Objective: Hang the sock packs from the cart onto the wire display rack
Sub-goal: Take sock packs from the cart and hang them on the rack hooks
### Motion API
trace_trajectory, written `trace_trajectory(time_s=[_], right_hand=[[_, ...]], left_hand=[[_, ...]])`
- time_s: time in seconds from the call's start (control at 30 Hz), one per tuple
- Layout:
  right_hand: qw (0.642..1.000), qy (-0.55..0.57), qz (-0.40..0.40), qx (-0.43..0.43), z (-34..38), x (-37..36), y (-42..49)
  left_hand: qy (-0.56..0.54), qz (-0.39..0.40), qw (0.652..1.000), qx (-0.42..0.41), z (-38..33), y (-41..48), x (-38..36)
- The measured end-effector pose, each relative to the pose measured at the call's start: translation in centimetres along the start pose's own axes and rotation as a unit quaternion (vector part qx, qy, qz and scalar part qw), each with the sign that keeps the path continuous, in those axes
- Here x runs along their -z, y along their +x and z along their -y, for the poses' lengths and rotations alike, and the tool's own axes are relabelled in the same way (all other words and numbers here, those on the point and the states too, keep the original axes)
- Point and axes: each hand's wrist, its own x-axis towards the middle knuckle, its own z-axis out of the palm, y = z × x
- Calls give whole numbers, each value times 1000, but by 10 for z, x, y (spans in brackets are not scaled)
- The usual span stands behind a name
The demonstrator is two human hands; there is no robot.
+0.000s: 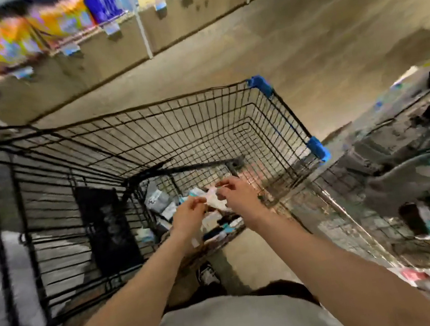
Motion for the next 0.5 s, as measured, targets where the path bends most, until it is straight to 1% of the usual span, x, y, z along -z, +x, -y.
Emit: trace_trajectory(time_s=[0.1,0.17,0.23,0.43,0.5], right_hand=[[998,-13,51,-34,12,-41,23],[995,-19,71,-63,9,-63,38],[993,-18,84,-82,6,-81,53],[983,-46,127,-126,-17,-128,113],[977,-58,143,-146,-30,-145,136]], left_hand=[[-23,-20,998,50,30,12,24],[-28,-11,997,73,50,18,34],[-48,-20,993,108,66,26,42],[-125,-92,969,190,104,70,49],[-132,-105,964,205,114,87,46]])
